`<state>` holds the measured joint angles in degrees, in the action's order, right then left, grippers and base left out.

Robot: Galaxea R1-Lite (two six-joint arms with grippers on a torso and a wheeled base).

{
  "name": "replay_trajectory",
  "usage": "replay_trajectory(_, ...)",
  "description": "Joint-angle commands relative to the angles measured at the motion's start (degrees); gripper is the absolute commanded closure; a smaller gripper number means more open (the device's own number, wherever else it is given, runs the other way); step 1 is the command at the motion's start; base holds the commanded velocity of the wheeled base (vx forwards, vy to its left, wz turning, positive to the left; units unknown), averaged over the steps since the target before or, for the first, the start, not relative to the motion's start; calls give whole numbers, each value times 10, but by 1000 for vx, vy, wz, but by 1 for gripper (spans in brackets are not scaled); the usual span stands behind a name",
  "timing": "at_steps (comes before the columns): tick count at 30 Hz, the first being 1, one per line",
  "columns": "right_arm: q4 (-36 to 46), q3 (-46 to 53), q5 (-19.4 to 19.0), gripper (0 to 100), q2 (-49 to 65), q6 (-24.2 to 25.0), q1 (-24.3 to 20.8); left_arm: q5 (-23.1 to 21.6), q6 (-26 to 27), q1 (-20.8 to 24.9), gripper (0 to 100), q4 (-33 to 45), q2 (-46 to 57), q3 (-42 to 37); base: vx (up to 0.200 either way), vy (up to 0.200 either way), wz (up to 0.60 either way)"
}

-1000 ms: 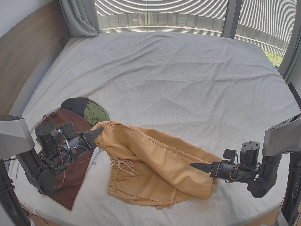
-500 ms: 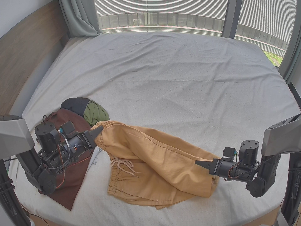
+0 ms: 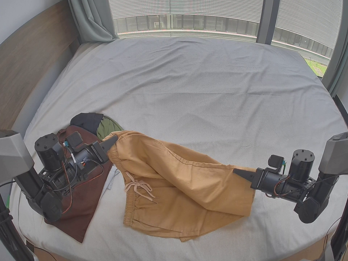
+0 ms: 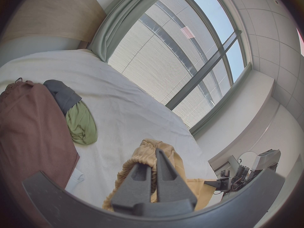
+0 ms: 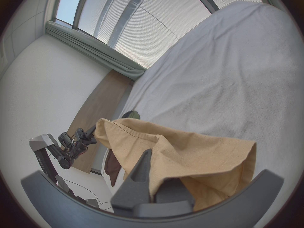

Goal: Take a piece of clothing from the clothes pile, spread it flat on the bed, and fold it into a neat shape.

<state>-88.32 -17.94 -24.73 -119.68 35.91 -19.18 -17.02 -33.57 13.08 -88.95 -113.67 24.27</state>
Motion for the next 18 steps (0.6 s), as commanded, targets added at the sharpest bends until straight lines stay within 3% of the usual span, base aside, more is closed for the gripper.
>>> replay_trajectory(1,1,1,-1,100,59,-1,-2,-7,-1,6,100,-2,27,1,0,0,0)
replay_trajectory(10,1,-10,-3,100,103,6,-4,-54,5,3,100,-2,31,4,0,0,0)
replay_trajectory(18,1,-31,-3,100,104,6,-4,-57,6,2,100,-2,56,8,0,0,0)
